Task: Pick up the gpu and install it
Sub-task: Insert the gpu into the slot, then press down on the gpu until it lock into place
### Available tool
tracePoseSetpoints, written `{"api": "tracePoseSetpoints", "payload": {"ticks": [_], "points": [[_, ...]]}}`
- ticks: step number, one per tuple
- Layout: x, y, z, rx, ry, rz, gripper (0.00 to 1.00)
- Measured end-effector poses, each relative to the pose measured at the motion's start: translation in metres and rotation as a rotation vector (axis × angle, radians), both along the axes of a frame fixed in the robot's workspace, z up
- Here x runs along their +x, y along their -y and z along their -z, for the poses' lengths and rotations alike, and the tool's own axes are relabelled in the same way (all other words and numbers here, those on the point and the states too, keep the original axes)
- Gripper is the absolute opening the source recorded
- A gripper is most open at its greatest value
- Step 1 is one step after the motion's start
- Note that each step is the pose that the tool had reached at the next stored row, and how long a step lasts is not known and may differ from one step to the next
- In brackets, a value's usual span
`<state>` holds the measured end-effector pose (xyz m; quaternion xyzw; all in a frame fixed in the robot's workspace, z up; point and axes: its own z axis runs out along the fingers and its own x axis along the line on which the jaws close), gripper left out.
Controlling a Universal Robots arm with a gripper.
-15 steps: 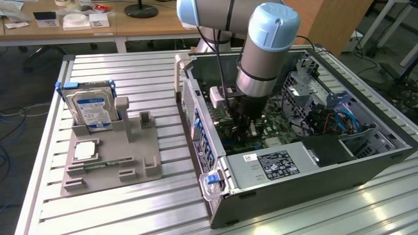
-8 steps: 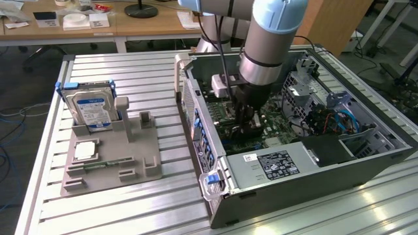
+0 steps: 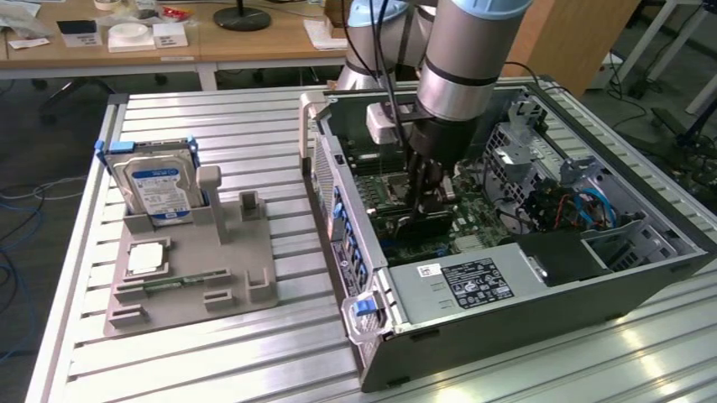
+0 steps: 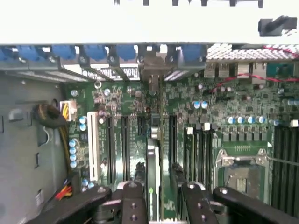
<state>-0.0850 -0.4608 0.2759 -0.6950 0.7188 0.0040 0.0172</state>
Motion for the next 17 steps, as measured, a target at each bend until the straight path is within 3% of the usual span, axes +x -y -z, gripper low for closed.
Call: {"api": "tracePoseSetpoints", "payload": {"ticks": [2, 4, 8, 17], "points": [[0.0000, 0.0000, 0.0000, 0.0002, 0.0000, 0.000, 0.34], [0.0000, 0.0000, 0.0000, 0.0001, -0.0001, 0.000, 0.22], [0.0000, 0.0000, -0.0001, 0.0000, -0.0001, 0.000, 0.10], [0.0000, 0.0000, -0.0001, 0.0000, -0.0001, 0.000, 0.11]]}}
